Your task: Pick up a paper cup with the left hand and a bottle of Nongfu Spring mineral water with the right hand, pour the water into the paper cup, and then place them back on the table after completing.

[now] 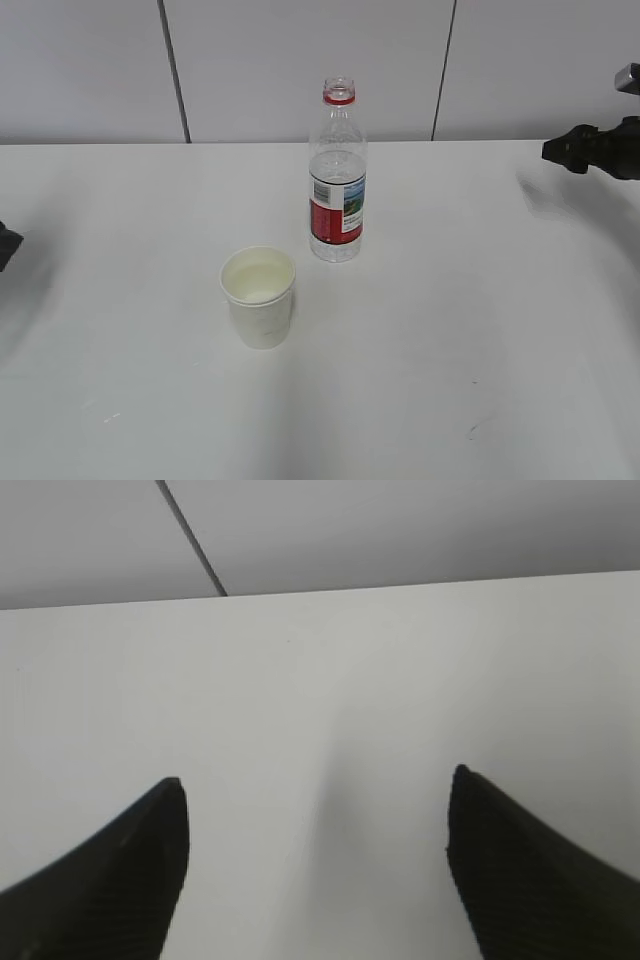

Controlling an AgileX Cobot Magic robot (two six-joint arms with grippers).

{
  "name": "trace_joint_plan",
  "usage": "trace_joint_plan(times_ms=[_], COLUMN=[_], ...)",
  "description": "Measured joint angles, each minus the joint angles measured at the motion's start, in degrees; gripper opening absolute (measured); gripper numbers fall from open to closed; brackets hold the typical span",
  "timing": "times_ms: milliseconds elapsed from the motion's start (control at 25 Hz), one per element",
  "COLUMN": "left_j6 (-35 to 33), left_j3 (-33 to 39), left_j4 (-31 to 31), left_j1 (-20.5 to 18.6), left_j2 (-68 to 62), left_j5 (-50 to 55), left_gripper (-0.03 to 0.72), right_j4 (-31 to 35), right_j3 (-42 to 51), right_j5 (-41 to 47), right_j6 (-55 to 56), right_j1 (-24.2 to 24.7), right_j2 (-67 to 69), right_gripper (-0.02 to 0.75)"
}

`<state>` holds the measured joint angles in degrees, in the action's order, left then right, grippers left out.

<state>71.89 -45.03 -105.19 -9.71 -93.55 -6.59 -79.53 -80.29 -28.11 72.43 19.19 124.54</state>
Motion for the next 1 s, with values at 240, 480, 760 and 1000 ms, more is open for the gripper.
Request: trace_joint_plan(times_ms=[240,480,760,1000], left_j6=[-20.08,-45.45,-65.02,-81.10], left_j3=[0.00,0.00,0.00,0.00], left_j4=[0.25,28.72,68.14,92.42], left_j1=[0.97,1.09,1.09,1.03], left_j2=[0.00,-0.34,2.37,14.23], left_j5=[18.66,34.64,41.61,43.69], left_gripper=[0.461,0.461,0.460,0.460], right_j4=[-0.03,-0.11,-0.55,-2.58], right_j3=[0.00,0.00,0.00,0.00], right_j5=[0.00,0.00,-0.11,-0.33], right_j6=[0.10,0.70,1.90,4.00], right_j1=[0.00,0.00,0.00,0.00], right_j2=[0.00,0.00,0.00,0.00], right_gripper=[0.594,0.594,0.594,0.594])
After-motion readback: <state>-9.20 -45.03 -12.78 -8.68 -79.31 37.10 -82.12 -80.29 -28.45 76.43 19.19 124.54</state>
